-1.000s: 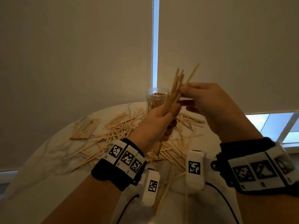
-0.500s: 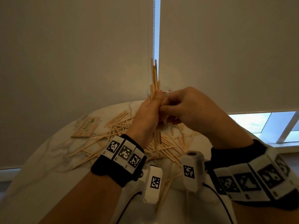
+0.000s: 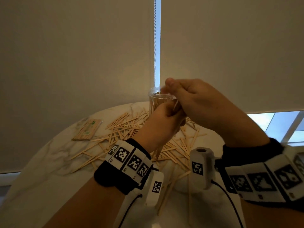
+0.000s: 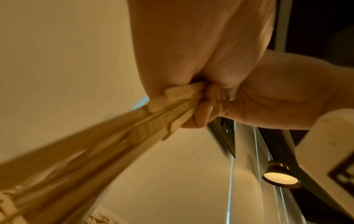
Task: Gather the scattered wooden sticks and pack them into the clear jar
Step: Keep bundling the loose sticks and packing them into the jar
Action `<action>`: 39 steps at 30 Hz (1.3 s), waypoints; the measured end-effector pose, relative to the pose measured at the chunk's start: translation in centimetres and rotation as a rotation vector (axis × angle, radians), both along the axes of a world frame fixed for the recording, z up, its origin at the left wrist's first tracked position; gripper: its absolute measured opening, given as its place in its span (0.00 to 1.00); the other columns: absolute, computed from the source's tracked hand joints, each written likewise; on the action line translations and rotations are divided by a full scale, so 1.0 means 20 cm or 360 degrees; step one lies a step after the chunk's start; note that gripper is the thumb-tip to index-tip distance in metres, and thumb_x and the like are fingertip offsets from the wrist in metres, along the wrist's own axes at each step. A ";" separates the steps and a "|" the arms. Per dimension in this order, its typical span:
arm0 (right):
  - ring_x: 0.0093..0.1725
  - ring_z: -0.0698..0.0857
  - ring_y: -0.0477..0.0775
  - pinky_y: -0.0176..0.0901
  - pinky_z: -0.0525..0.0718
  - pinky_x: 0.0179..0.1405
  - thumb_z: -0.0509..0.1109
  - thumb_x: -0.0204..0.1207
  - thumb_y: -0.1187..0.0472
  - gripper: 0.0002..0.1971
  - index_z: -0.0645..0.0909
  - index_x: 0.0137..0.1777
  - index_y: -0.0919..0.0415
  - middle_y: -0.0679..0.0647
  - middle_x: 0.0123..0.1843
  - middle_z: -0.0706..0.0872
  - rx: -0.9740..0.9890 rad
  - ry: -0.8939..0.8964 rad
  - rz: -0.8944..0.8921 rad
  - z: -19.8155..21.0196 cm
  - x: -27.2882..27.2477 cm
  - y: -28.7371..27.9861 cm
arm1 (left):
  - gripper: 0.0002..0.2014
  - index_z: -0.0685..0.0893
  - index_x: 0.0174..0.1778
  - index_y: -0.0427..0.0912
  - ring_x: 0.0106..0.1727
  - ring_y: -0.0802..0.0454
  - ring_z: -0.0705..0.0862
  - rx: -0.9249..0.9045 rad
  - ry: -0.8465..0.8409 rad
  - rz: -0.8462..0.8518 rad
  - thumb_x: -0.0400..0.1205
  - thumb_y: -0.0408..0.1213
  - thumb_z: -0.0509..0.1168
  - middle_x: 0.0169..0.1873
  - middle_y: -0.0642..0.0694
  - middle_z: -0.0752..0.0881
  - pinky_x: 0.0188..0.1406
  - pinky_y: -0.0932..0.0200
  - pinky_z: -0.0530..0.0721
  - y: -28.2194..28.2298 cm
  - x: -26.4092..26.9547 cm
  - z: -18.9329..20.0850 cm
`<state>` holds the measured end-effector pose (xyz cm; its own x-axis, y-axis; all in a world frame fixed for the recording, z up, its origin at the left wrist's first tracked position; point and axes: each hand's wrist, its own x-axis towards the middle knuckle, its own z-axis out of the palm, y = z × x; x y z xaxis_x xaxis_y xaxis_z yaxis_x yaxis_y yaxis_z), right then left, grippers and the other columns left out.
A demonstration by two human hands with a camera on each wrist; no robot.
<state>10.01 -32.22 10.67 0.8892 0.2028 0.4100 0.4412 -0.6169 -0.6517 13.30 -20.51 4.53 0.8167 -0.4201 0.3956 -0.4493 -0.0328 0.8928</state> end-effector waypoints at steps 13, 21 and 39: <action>0.33 0.78 0.52 0.43 0.82 0.33 0.79 0.73 0.57 0.17 0.79 0.57 0.63 0.58 0.39 0.80 0.0018 0.0696 0.0307 -0.18 0.12 0.12 | 0.08 0.67 0.51 0.43 0.27 0.55 0.74 -0.1536 0.0569 0.0196 0.92 0.42 0.55 0.29 0.48 0.74 0.33 0.58 0.78 0.14 0.10 0.10; 0.44 0.83 0.40 0.30 0.79 0.40 0.72 0.78 0.46 0.23 0.72 0.69 0.51 0.43 0.52 0.80 0.0006 -0.0043 -0.0173 -0.19 0.16 0.10 | 0.28 0.80 0.69 0.29 0.60 0.40 0.88 -0.1015 0.0527 0.0133 0.92 0.51 0.50 0.57 0.38 0.89 0.53 0.51 0.89 0.14 0.07 0.09; 0.33 0.80 0.45 0.39 0.73 0.32 0.60 0.86 0.49 0.08 0.75 0.46 0.44 0.46 0.34 0.80 -0.0741 -0.0136 -0.0193 -0.17 0.17 -0.07 | 0.27 0.75 0.68 0.40 0.56 0.42 0.91 -0.1392 0.0733 0.0361 0.82 0.57 0.66 0.58 0.37 0.90 0.61 0.43 0.87 0.30 0.09 0.17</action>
